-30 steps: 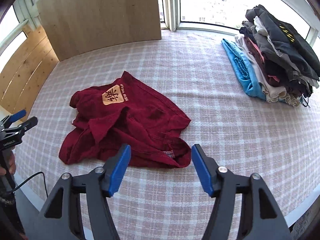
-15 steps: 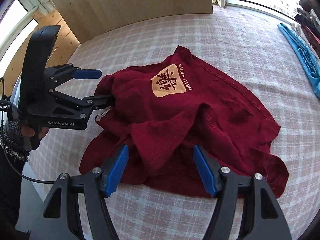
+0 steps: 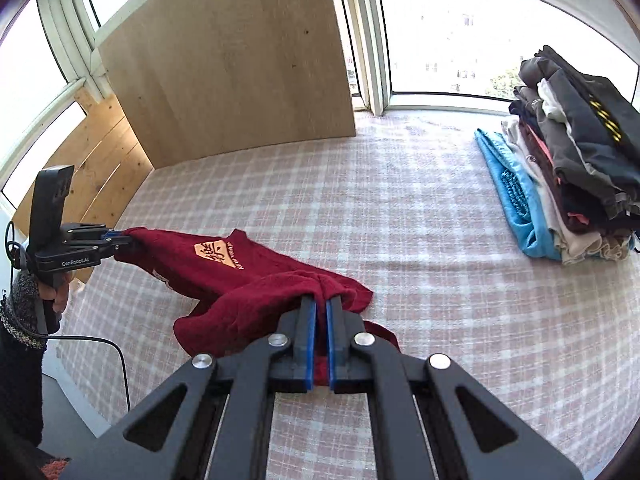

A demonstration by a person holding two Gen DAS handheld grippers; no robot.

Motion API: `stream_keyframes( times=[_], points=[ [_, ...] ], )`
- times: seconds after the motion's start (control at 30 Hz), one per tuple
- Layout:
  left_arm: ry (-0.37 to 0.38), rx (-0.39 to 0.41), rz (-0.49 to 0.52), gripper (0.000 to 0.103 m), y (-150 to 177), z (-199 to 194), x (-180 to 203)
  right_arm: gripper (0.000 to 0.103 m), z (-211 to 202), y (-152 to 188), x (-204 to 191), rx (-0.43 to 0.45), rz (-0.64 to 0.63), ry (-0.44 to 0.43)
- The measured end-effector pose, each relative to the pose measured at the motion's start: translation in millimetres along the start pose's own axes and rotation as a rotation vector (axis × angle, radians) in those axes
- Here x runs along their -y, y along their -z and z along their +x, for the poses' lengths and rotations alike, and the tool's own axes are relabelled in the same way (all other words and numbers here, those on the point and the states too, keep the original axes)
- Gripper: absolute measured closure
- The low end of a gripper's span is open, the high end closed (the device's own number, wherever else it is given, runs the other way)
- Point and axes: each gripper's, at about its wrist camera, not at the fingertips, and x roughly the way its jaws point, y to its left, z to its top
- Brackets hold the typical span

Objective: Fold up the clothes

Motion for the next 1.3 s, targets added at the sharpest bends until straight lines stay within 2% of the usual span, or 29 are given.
stream_keyframes(
  times=[0.07,0.13,0.17,0.2,0.23,0.27,0.3,0.37,0.43,0.47,0.6,0.77,0.87,0.9,0.97,1.0,1.1,1.23,1.3],
  points=[
    [-0.024,0.043,-0.006,0.091,0.7,-35.2,7.0,0.099,-9.6,-14.7,11.9,0.035,0.003,0.031],
    [-0.061,0.07,-0.009,0.091,-0.2,-59.6,8.7,0.098,-1.1,-29.6,26.0,0.05,0.019,0.079],
    [-0.085,0.08,-0.007,0.088,-0.6,-67.6,9.8,0.096,10.0,-35.1,32.7,0.038,0.007,0.097],
    [-0.107,0.066,-0.012,0.084,0.2,-64.8,6.5,0.089,24.0,-37.2,38.8,0.001,0.002,0.133],
    [-0.129,0.051,-0.017,0.072,1.0,-61.6,2.9,0.083,34.6,-32.7,46.4,-0.04,0.029,0.147],
    [-0.151,0.03,-0.034,0.062,5.2,-52.5,-2.4,0.082,44.2,-26.8,54.5,-0.08,0.064,0.155],
    [-0.172,0.008,-0.053,0.06,9.6,-43.1,-7.7,0.082,47.9,-16.0,59.2,-0.1,0.091,0.113],
    [-0.148,-0.027,-0.082,0.06,28.5,-29.8,-3.8,0.076,48.7,11.9,63.3,-0.117,0.132,0.036],
    [-0.122,-0.062,-0.111,0.06,47.7,-16.6,0.4,0.05,49.8,43.0,62.7,-0.119,0.144,0.015],
    [-0.109,-0.079,-0.125,0.059,57.3,-10.0,2.5,0.049,53.5,55.5,61.4,-0.127,0.143,0.01],
    [-0.058,-0.149,-0.183,0.053,95.6,16.3,11.0,0.049,84.4,67.2,51.7,-0.202,0.11,-0.009],
    [-0.098,-0.192,-0.21,0.053,92.6,54.6,15.5,0.049,110.3,62.3,33.7,-0.229,0.023,0.01],
    [-0.094,-0.172,-0.199,0.055,85.7,58.6,25.0,0.049,120.0,65.9,23.4,-0.242,-0.016,-0.005],
    [-0.111,-0.169,-0.179,0.056,84.7,59.0,29.3,0.051,120.2,67.8,20.3,-0.242,-0.035,0.0],
    [-0.148,-0.164,-0.137,0.088,82.7,59.7,38.0,0.083,119.0,71.8,14.3,-0.239,-0.076,0.017],
    [-0.148,-0.159,-0.136,0.094,81.9,56.8,38.5,0.097,112.5,72.0,17.8,-0.228,-0.064,0.003],
    [-0.102,-0.122,-0.179,0.097,82.1,34.3,33.9,0.097,88.6,71.0,33.5,-0.187,0.002,-0.053],
    [-0.073,-0.049,-0.211,0.097,82.1,-8.5,31.5,0.097,46.2,69.3,54.2,-0.132,0.061,-0.077],
    [-0.052,-0.025,-0.224,0.097,80.7,-28.0,25.1,0.097,28.6,69.3,53.9,-0.109,0.044,-0.053]
  ],
)
